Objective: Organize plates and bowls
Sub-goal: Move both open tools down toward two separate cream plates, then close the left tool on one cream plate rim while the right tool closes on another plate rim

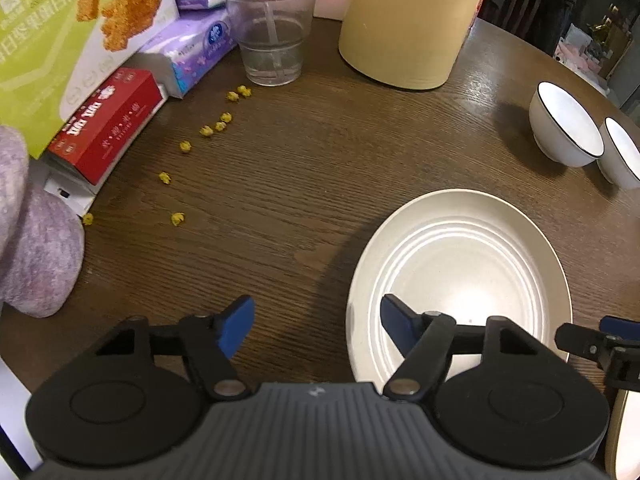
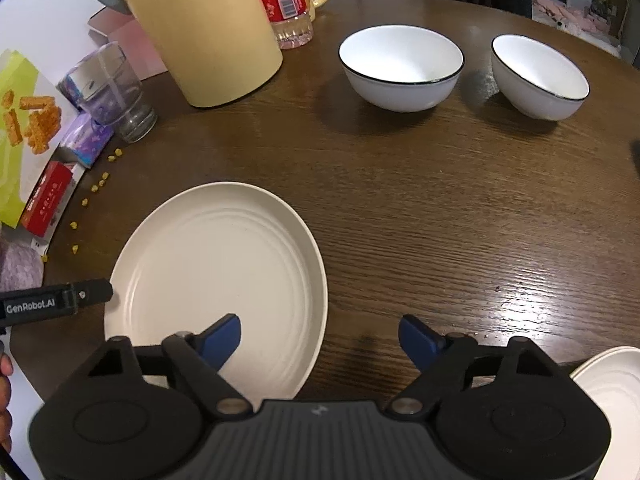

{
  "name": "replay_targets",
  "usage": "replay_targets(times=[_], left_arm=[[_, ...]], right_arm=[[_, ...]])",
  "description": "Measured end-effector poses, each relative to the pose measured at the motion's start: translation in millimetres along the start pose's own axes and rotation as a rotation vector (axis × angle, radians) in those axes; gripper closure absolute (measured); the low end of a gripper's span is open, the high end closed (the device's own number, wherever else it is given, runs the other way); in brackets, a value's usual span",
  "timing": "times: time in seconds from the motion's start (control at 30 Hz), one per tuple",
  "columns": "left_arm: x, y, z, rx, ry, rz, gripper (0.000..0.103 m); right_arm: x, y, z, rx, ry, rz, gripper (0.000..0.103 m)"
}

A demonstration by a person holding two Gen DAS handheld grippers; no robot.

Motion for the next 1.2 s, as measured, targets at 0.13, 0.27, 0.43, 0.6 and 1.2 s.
replay_targets(times=[0.13,0.27,0.43,0.6,1.2], left_arm=[[0.0,-1.0,6.4,-0.010,0.005,0.001,0.036],[-1.5,-1.5,12.2,-0.024,0.013,-0.008,0.047],[-2.2,-2.0,15.5,-0.036,0.026,-0.014,0.054],[-1.3,-1.3,19.0,-0.050,0.038,-0.021,0.060],[2.4,-0.8,25.1,-0.079,0.087,-0.021,0.084]], right_arm=[[0.8,-3.5,7.3,-0.015,-0.008,0.015,0.034],[2.8,-6.4,12.8,-0.028,-0.013,0.028,0.045],[5.2,-9.9,16.9,-0.033,-0.013,0.035,0.056],[4.4,-11.7,21.4,-0.044,-0.014,0.039,0.064],[0.2,-13.6,24.5,-0.051,-0.027,0.054,0.088]])
Point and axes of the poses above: each gripper's, at about its wrist camera, not at the fingertips, and z roughly the way its jaws point, x to its right, y to its underside, the point moved 8 cm from there along z, roughly the way its jaws point, and after that the axes turned 9 degrees about y, right-handed, at the moved point
